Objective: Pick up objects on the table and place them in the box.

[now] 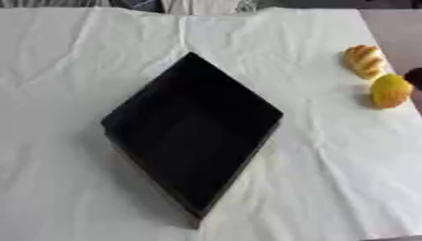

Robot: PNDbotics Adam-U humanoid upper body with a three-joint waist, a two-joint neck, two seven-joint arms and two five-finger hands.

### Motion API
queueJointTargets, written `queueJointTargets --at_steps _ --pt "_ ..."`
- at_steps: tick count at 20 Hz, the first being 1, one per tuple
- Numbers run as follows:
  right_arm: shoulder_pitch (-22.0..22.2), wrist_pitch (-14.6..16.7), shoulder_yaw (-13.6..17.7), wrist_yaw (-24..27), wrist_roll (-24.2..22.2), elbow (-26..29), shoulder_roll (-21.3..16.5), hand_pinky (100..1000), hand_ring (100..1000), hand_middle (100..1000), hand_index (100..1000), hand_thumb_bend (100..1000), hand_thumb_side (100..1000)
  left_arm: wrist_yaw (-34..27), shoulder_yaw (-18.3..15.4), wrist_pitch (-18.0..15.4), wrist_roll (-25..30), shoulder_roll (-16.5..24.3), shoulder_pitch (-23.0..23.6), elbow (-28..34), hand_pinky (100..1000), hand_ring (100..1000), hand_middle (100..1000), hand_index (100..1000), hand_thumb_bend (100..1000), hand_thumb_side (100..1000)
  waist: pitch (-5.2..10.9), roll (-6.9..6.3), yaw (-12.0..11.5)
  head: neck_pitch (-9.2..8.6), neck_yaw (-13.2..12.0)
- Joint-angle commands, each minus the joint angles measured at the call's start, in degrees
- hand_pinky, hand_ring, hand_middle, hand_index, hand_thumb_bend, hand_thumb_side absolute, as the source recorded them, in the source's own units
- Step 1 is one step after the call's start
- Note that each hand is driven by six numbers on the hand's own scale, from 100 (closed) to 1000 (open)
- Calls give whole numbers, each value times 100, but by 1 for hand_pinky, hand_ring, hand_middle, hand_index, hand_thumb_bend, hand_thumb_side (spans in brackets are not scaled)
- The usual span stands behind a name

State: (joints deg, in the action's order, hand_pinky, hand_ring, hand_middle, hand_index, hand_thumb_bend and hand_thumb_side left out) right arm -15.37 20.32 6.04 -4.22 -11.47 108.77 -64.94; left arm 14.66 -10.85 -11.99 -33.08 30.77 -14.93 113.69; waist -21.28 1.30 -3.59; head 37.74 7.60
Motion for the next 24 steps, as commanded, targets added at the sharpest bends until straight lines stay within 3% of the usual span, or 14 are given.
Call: queueJointTargets --at_steps 1,7,15,24 --pt "-193 114 -229 -288 -245 -212 -663 873 972 899 916 506 484 12 -46 6 15 176 -43 90 826 777 750 875 432 488 105 -19 -22 -35 54" --pt "-64 198 -499 -828 -19 -295 -1446 882 982 886 924 504 459 -43 1 -11 73 126 -113 90 826 777 751 876 430 489 85 -73 -100 -143 130" --pt "-84 85 -820 -1247 271 -792 -1348 894 997 852 911 501 323 -92 32 -21 154 100 -162 90 827 777 751 876 427 494 55 -93 -154 -179 196" --pt "-186 -48 -916 -1286 -60 -1502 -1139 902 1000 826 921 497 400 -128 38 -12 195 70 -161 90 826 778 752 875 423 498 37 -108 -176 -137 255"
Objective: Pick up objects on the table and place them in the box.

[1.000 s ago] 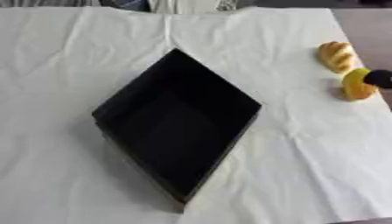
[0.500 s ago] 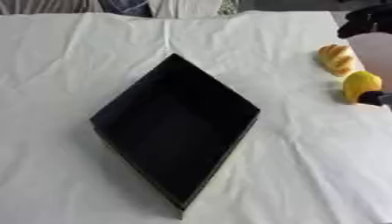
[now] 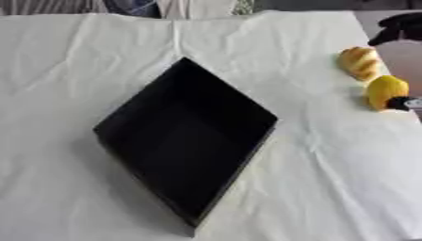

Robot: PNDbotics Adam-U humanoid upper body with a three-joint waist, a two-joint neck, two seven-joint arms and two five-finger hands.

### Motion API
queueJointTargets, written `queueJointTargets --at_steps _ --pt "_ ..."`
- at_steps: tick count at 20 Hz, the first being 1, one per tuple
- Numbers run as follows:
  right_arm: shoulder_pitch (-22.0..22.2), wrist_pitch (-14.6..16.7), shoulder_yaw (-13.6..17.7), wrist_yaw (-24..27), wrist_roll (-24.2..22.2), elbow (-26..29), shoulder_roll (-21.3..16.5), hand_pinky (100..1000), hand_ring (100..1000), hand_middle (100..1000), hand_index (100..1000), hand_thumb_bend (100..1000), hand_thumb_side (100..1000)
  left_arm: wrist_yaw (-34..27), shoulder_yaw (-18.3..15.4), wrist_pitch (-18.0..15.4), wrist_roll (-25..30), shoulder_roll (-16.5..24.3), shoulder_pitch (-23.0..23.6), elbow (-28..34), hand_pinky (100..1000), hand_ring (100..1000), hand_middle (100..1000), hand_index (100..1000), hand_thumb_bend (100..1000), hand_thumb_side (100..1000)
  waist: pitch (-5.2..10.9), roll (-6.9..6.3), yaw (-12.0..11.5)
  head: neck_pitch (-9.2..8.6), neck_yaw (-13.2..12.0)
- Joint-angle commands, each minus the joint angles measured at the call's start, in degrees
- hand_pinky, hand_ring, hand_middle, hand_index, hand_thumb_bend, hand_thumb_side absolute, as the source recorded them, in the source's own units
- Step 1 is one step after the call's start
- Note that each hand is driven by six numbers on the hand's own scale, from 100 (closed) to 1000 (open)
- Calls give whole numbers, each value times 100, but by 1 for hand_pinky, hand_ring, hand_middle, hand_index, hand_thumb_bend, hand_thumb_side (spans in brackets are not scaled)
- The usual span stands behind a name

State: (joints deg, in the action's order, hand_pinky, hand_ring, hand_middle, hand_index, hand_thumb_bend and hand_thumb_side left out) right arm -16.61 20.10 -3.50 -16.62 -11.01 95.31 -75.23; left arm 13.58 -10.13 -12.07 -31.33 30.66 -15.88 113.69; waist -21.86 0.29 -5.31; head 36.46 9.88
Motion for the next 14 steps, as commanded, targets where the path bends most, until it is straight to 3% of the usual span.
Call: queueJointTargets --at_steps 1,14 --pt "-74 -36 25 -61 -162 -238 -83 902 1000 828 923 495 406 -26 -34 -4 26 76 -67 90 826 778 752 875 423 498 93 -10 -8 -11 31" --pt "-373 78 29 15 -611 -1469 285 909 1000 828 922 471 405 -82 -28 4 55 21 -68 90 826 779 753 874 420 502 58 -53 -45 -45 42"
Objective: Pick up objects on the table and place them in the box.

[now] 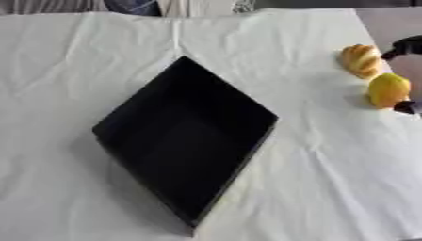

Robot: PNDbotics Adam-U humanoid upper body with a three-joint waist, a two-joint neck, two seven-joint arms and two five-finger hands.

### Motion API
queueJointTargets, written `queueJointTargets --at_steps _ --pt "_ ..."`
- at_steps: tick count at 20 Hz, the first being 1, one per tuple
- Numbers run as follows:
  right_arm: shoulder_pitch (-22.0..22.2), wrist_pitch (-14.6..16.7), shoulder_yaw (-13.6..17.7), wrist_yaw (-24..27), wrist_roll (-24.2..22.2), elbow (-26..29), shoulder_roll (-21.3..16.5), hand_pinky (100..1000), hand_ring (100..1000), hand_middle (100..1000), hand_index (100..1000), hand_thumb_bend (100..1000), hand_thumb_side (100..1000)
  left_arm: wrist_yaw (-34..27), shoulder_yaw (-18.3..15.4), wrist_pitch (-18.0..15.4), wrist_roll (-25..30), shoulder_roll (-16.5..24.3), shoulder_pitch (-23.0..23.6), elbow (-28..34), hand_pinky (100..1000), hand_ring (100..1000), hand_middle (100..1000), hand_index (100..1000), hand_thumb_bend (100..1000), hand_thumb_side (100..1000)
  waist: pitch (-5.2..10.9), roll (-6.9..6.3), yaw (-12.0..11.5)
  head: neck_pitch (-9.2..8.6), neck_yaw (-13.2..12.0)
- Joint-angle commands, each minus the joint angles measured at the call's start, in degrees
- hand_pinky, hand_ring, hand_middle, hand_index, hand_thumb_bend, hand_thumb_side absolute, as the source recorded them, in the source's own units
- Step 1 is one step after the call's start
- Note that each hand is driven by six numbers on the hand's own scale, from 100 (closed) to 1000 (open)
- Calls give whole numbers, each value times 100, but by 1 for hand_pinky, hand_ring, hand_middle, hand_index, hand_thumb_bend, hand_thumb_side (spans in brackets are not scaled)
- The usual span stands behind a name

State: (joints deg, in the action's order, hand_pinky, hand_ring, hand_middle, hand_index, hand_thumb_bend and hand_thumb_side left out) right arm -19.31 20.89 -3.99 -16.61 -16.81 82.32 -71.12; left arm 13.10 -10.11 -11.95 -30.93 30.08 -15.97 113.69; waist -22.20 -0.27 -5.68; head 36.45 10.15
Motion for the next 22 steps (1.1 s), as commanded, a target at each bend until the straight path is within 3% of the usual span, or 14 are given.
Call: queueJointTargets --at_steps 1,12,16,20,22 --pt "-143 -16 82 -7 -19 -267 -97 908 1000 827 920 469 402 -37 -31 -7 15 74 -56 90 826 779 753 874 419 502 88 -1 -15 -50 23" --pt "-505 -56 -40 -156 51 -899 231 897 996 770 892 414 378 -69 -16 -4 47 8 -53 90 826 779 754 875 413 507 28 -27 -63 -61 44" --pt "-625 -127 -131 -398 57 -1152 352 892 990 767 887 466 349 -80 -7 -3 63 -17 -63 90 826 779 754 875 412 508 5 -29 -100 -70 57" --pt "-745 -101 -182 -647 36 -1440 499 887 976 729 864 462 285 -91 -6 0 71 -33 -60 90 826 779 754 875 410 511 -7 -34 -123 -75 55" --pt "-806 -96 -204 -714 55 -1530 558 878 957 685 829 427 196 -96 -6 1 71 -39 -64 90 826 779 754 875 411 510 -6 -37 -125 -72 58"
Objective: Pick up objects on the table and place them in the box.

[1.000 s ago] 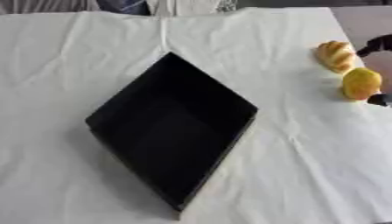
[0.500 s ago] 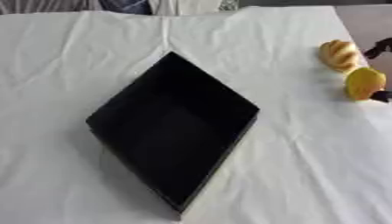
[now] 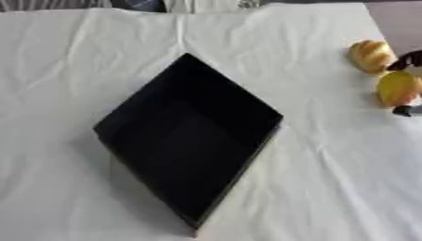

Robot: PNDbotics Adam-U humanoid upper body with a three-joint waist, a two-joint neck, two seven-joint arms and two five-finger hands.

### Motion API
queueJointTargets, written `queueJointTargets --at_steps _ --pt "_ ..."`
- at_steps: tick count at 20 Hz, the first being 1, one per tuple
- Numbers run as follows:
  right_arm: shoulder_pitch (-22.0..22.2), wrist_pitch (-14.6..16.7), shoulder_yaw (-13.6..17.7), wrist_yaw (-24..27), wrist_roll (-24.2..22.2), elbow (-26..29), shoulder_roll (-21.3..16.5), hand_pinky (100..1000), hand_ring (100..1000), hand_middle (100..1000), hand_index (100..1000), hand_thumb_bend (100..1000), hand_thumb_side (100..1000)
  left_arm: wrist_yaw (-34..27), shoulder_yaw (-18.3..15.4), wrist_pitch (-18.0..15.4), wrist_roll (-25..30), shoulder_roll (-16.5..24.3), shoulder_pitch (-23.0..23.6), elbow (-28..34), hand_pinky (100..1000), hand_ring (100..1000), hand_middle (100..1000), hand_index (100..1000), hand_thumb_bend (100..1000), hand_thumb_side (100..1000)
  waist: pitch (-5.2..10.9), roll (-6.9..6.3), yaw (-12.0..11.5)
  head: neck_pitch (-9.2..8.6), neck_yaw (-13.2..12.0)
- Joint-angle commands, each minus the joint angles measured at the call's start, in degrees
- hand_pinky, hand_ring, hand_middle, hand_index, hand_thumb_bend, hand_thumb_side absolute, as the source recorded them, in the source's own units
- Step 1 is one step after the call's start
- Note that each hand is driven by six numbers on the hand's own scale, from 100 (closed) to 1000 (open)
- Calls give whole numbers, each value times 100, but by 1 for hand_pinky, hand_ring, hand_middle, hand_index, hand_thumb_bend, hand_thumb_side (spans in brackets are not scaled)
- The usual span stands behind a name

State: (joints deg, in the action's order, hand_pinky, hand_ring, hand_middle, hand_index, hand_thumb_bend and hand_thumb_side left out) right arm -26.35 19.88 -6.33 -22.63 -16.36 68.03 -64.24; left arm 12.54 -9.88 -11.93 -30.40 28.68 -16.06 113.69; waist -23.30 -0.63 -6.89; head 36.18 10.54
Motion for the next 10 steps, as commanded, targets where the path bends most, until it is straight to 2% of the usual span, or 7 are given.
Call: queueJointTargets --at_steps 1,2,6,10 --pt "-127 -5 26 -129 41 -128 -104 872 942 660 812 407 137 -41 -29 -1 19 99 -53 90 826 779 754 875 411 510 105 -3 -4 -44 22" --pt "-148 -24 25 -142 89 -149 -85 861 914 617 785 372 100 -42 -28 -1 20 96 -50 90 826 779 754 875 410 511 106 -4 -3 -43 25" --pt "-194 -204 64 -86 525 -118 -30 837 849 501 689 228 100 -47 -30 5 21 85 -43 90 826 779 754 875 409 512 111 0 -1 -39 33" --pt "-114 -344 149 208 934 291 -38 834 830 462 652 136 100 -52 -32 8 25 79 -42 90 826 779 755 875 407 513 113 10 4 -33 23"
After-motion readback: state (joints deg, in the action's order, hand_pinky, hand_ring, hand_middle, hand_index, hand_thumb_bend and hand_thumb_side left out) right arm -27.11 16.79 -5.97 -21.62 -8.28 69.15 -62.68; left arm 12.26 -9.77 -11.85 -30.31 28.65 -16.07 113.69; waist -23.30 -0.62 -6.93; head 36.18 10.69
